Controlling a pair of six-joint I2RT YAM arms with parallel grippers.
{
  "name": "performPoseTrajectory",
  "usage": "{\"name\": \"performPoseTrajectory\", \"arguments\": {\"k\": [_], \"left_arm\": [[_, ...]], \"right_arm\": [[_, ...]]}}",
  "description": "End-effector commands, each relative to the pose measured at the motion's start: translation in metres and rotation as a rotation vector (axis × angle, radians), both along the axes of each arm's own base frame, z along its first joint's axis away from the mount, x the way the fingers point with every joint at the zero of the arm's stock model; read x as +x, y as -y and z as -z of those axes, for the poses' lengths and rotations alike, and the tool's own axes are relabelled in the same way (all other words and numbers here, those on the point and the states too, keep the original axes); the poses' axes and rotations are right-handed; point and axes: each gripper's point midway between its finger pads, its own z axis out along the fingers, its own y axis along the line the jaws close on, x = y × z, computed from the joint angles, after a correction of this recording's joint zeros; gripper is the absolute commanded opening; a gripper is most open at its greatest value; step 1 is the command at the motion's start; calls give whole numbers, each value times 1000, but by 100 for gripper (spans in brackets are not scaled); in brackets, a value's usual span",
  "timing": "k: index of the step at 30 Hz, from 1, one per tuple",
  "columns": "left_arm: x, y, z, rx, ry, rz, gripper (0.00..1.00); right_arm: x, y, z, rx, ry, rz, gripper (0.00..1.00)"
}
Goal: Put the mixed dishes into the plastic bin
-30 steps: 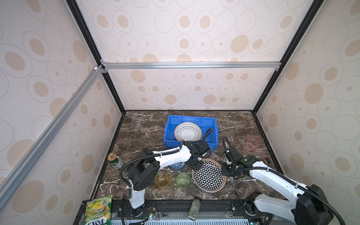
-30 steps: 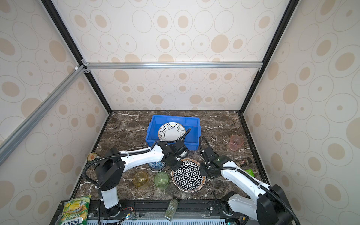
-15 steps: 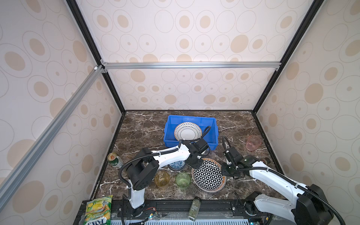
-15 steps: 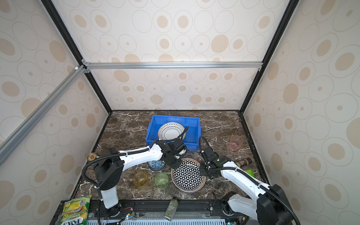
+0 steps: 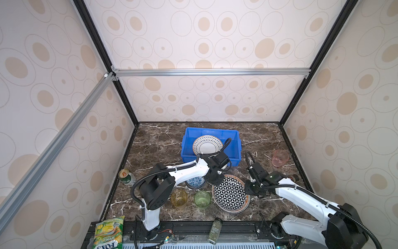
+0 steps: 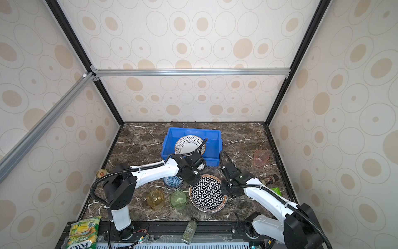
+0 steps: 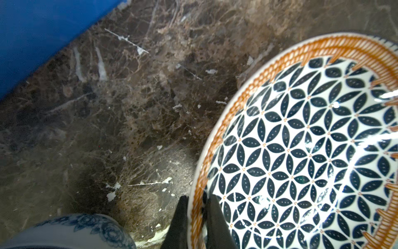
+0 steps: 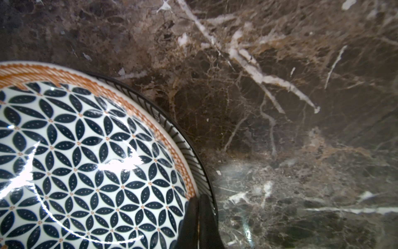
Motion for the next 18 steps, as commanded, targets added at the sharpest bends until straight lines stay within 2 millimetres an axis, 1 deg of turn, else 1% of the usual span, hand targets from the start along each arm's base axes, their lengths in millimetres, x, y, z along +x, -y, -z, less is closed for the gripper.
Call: {"name": "performPoseTrajectory", "arguments": {"k": [1,3,5,7,13,18], "left_arm": [[-12,14,3,-13,-12,94,0],[-10,14,-1,-18,3,92,0],[-6,14,-6,-26,18,86,0],[-3,14,-11,-34,31,85,0],[2,11,-19,-30,68,77,0],[6,9,-26,-29,93,71,0]], "right_arm": [[5,-18,-3,63,19,-26,9],[7,-18,-7,64,29,-26,14],[8,-18,-10,64,37,-28,20],[9,-18,-14,65,46,-32,24],[14,-19,-30,77,85,-34,28],[18,-17,-45,77,132,-30,30]]}}
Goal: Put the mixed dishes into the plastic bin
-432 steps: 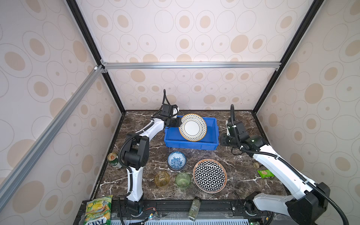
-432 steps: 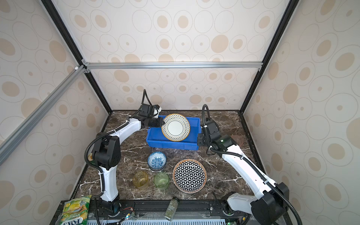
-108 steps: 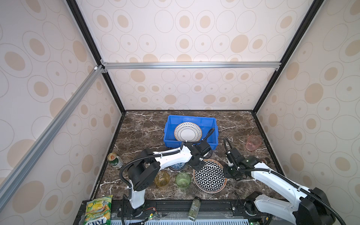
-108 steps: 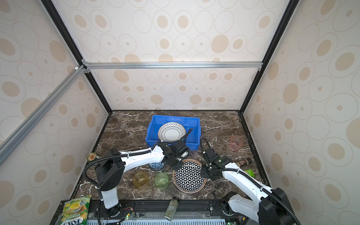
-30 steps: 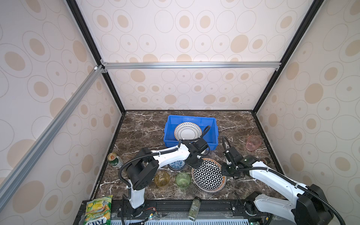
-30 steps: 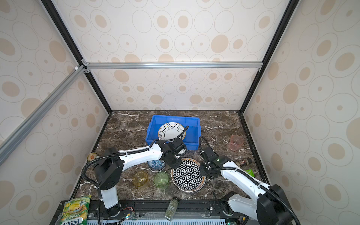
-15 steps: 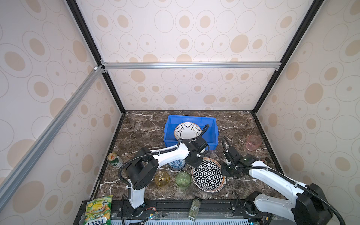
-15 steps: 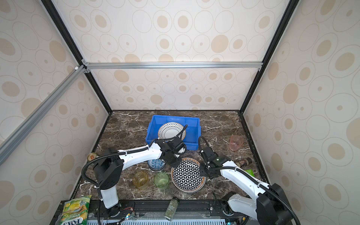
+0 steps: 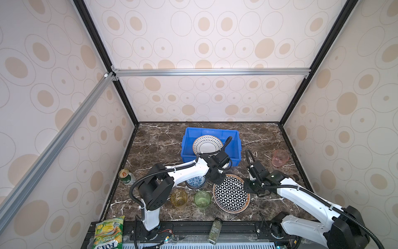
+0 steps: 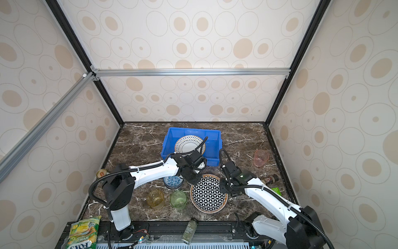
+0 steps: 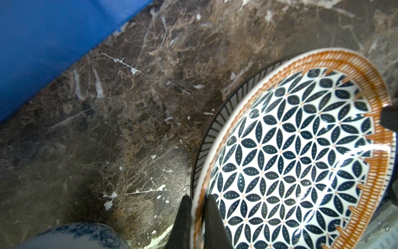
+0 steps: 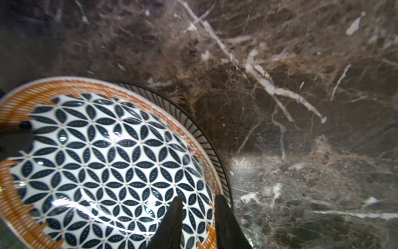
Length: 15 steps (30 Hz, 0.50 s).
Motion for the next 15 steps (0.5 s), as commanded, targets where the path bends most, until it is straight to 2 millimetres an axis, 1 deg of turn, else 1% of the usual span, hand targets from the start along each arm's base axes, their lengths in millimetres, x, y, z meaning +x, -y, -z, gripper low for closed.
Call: {"name": "performPoseTrajectory", "arguments": {"k": [1,6,9,15], "left_arm": [[1,1,-15,16,65,52,0],[6,-2,-20,27,101,52,0],[12,-6,-26,36,140,34,0],[15,1,-39,-5,161,47,0]], "right_arm": [[8,-6,-22,29,65,-11,30],[10,-2,-32,21,94,-6,30],[12,0,-38,18,124,1,30],[15,5,-50,-6,155,2,30]]}}
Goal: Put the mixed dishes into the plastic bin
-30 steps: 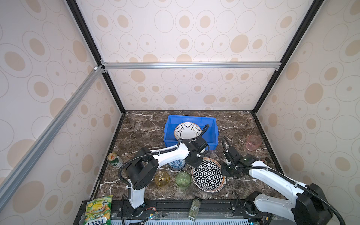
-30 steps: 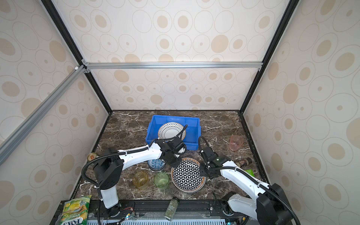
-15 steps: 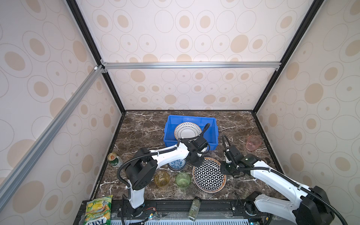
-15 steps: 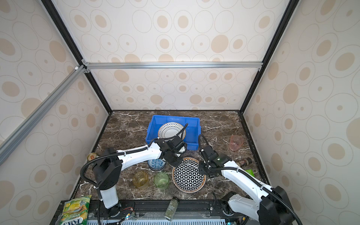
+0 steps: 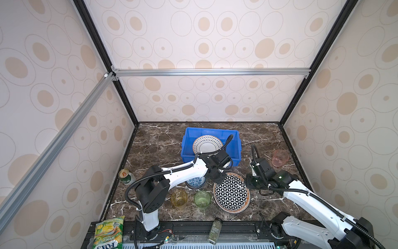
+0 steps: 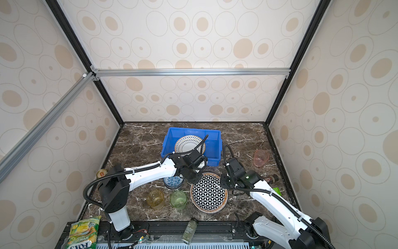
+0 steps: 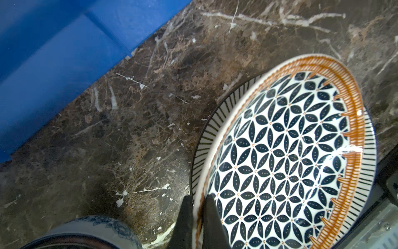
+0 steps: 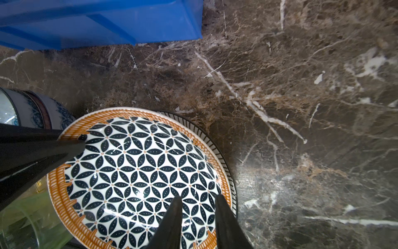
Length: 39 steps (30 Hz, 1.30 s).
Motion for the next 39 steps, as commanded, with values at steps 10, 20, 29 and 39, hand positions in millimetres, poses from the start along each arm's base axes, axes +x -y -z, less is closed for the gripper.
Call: {"name": "performPoseTrajectory", "arguments": {"k": [10,20,29,39], "left_arm": [[16,4,-36,-33,115,25,0],[27,3,-63,-162,109,-2,0],[33,-3,-75,-211,111,-19,0],[41,-1,-100,-320,98,-17,0]], "right_arm": [[12,11,-33,-65,103,11,29],[22,23,-63,-107,211,37,28],[28,24,-74,-120,244,37,28],[31,26,-77,-133,258,39,27]]}}
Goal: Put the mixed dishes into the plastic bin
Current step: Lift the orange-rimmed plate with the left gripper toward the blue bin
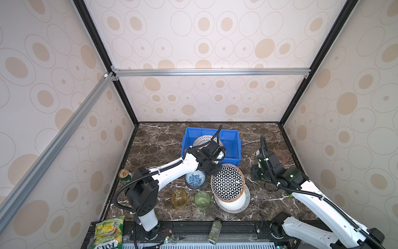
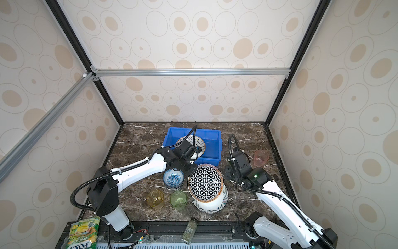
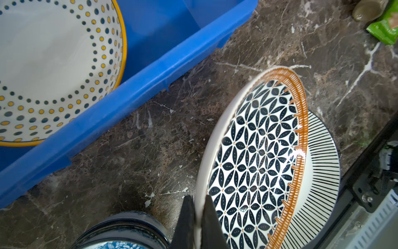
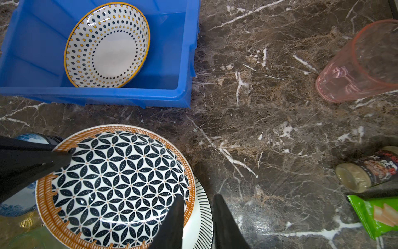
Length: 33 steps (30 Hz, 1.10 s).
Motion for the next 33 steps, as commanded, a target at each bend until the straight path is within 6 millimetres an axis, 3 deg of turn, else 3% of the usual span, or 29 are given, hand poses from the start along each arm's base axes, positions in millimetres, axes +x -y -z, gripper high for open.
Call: {"name": "performPoseTrajectory", "arguments": {"k": [1,14,20,33], "left_arm": [[10,17,-57,-175,77,34,0],[44,-7,-94,-295,137,-52,0],[65,-21,-116,-334,185,-98,0],[123,-50,-144,-430,298,-244,0]], "right_arm": [[2,2,-9,-22,23,1,27],[17,-1,-26,-28,91,-3,27],[24,-8,-25,-29,84,-18,27],[37,-19,-21,-30,66,-37,27]]}}
